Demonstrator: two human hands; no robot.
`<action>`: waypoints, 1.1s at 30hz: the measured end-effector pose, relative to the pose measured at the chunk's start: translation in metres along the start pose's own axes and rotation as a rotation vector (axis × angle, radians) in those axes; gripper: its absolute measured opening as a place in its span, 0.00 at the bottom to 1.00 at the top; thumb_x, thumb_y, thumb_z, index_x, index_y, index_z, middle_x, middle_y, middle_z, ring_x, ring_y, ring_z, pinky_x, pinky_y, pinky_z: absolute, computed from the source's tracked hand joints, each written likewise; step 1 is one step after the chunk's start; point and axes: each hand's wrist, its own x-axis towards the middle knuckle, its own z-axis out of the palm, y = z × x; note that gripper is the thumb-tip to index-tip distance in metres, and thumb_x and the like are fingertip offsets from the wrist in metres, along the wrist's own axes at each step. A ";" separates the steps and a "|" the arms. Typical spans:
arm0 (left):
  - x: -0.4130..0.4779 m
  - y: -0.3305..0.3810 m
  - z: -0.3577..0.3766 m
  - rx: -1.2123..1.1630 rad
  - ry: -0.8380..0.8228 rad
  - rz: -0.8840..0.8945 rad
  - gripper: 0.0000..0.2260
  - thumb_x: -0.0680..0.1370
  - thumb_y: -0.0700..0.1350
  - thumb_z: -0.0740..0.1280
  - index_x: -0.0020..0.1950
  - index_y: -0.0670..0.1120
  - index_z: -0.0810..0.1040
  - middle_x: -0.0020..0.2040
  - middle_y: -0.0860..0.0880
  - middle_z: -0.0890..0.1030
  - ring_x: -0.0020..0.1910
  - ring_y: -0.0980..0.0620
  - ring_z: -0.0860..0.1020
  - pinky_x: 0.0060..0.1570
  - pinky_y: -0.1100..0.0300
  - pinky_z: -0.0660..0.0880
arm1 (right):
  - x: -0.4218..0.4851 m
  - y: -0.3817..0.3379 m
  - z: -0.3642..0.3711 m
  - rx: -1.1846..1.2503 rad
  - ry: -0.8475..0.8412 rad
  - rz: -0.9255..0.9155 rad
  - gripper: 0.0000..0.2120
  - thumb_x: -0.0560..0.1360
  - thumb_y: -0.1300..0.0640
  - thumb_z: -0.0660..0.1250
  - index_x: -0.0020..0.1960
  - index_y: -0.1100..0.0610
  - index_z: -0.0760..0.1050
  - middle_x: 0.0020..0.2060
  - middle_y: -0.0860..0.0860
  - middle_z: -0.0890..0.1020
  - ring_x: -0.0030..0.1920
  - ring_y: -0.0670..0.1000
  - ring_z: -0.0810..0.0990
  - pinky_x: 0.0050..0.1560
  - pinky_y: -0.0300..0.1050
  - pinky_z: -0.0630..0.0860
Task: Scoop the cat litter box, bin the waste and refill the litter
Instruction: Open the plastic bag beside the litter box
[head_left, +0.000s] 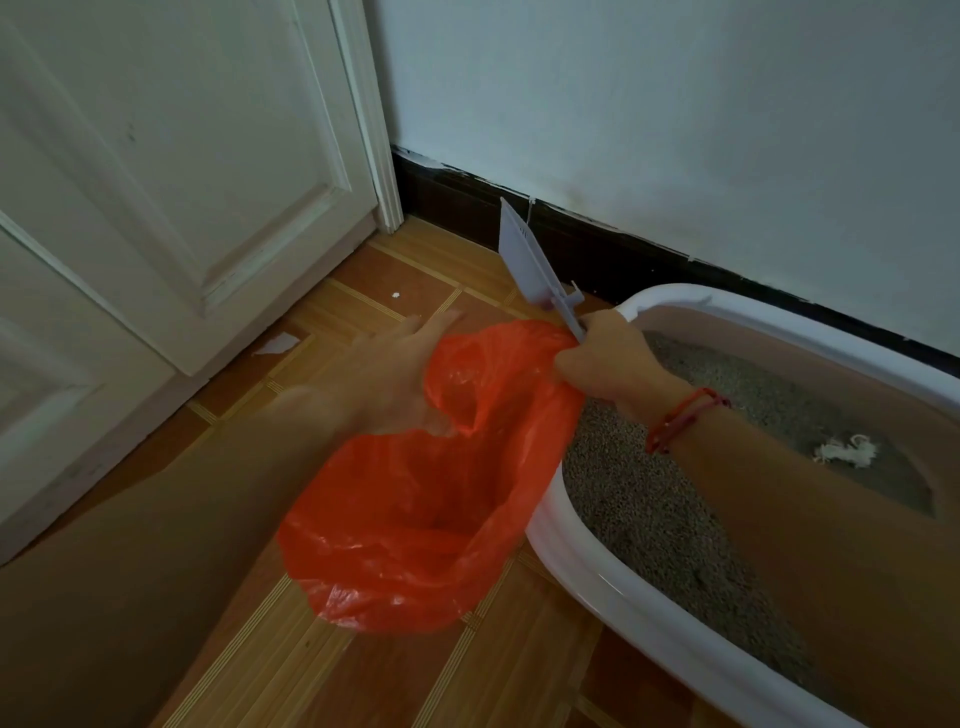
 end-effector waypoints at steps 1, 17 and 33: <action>0.003 -0.004 0.001 0.051 0.045 0.012 0.37 0.71 0.57 0.74 0.75 0.52 0.61 0.66 0.47 0.75 0.63 0.46 0.75 0.63 0.48 0.72 | 0.000 0.000 -0.001 0.003 -0.012 0.001 0.09 0.70 0.62 0.64 0.49 0.62 0.75 0.36 0.55 0.75 0.32 0.52 0.74 0.29 0.43 0.72; -0.006 -0.036 -0.010 -0.704 0.165 -0.460 0.41 0.66 0.71 0.67 0.72 0.48 0.69 0.67 0.48 0.74 0.61 0.49 0.74 0.58 0.52 0.71 | -0.005 0.015 -0.016 0.007 0.077 0.008 0.04 0.69 0.64 0.66 0.44 0.61 0.76 0.34 0.54 0.76 0.31 0.52 0.75 0.30 0.45 0.75; -0.055 -0.034 0.022 -0.617 0.102 -0.619 0.21 0.73 0.43 0.75 0.64 0.46 0.74 0.50 0.45 0.81 0.42 0.45 0.83 0.44 0.46 0.82 | -0.026 0.004 -0.040 0.166 0.097 0.023 0.23 0.64 0.41 0.78 0.38 0.58 0.73 0.27 0.49 0.71 0.22 0.45 0.68 0.19 0.35 0.65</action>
